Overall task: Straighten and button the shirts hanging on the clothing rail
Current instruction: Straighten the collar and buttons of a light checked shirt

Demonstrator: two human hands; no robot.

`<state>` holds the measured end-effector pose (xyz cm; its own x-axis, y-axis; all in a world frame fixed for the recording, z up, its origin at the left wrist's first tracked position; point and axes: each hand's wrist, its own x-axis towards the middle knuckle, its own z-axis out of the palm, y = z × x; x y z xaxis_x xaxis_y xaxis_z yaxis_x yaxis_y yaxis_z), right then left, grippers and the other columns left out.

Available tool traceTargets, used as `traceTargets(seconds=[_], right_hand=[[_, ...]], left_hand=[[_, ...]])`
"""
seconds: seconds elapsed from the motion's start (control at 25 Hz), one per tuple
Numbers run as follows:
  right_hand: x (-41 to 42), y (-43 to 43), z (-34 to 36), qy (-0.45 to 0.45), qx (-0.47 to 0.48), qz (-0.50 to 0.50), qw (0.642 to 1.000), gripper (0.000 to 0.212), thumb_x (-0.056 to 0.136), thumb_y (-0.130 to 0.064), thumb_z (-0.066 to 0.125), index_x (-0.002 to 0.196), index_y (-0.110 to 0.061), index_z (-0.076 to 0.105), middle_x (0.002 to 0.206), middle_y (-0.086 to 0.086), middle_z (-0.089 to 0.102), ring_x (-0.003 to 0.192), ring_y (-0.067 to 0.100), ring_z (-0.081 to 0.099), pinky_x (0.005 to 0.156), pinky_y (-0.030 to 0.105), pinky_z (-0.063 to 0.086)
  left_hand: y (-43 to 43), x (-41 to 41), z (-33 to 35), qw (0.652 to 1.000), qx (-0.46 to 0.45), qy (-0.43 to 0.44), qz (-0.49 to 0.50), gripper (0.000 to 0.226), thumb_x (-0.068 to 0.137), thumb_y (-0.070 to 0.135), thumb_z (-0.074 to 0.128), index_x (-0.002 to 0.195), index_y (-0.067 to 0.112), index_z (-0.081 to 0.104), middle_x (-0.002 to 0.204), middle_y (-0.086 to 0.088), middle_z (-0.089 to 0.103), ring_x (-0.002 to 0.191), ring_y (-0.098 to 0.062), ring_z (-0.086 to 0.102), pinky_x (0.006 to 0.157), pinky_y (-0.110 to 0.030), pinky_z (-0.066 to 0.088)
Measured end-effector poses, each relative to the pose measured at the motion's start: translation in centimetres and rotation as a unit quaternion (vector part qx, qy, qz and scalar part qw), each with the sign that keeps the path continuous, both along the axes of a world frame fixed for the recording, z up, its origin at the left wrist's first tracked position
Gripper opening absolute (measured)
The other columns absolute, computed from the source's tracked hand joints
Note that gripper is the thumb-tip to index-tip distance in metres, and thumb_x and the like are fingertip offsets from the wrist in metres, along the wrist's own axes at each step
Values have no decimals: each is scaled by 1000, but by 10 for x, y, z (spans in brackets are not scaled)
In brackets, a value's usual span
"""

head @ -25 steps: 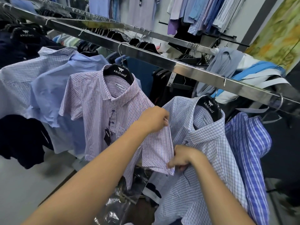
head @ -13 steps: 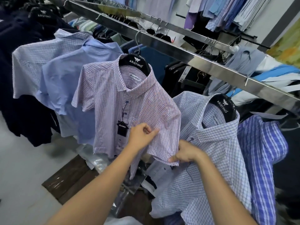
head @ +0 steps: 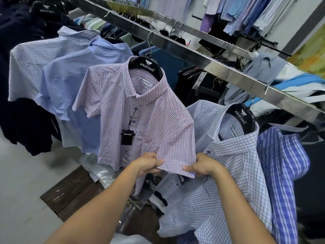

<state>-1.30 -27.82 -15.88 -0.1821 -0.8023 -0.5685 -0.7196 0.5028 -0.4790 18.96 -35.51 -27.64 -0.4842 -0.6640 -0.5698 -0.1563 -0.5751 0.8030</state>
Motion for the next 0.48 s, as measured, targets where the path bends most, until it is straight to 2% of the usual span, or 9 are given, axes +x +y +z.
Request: traceTargets(seconds=[0.08, 0.16, 0.28, 0.4, 0.48], right_hand=[[-5, 0, -3, 2, 6, -3, 1000, 37, 87, -19, 78, 121, -8, 68, 119, 4, 72, 106, 20, 69, 92, 35, 59], [-10, -1, -7, 23, 8, -17, 1000, 28, 86, -16, 80, 110, -6, 71, 106, 5, 75, 95, 20, 73, 83, 35, 62], [-12, -2, -12, 67, 12, -35, 997, 25, 82, -13, 83, 99, 0, 71, 92, 9, 77, 83, 23, 76, 78, 36, 63], [-11, -5, -14, 92, 20, -37, 995, 24, 79, -12, 86, 93, 3, 74, 86, 11, 77, 76, 23, 76, 74, 34, 64], [-10, -7, -17, 92, 21, -29, 995, 23, 77, -10, 87, 91, 3, 74, 86, 12, 77, 78, 24, 77, 76, 39, 64]], left_hand=[[-2, 1, -2, 1000, 8, 10, 12, 17, 92, 4, 65, 109, 2, 60, 115, -12, 71, 99, -17, 71, 75, -23, 60], [-4, 0, -5, 1000, -1, 5, 10, 24, 89, -2, 67, 112, 2, 60, 114, -13, 71, 100, -21, 72, 85, -30, 60], [-10, -2, -14, 999, -34, -34, 10, 33, 77, -3, 79, 104, 3, 61, 107, -14, 74, 101, -25, 72, 96, -41, 56], [-21, -8, -31, 994, -65, -89, 15, 39, 65, 1, 89, 89, 7, 58, 101, -11, 75, 102, -28, 71, 96, -45, 55], [-17, -9, -19, 980, -127, -151, 5, 44, 61, 13, 94, 82, 10, 55, 94, -1, 71, 96, -23, 68, 94, -39, 54]])
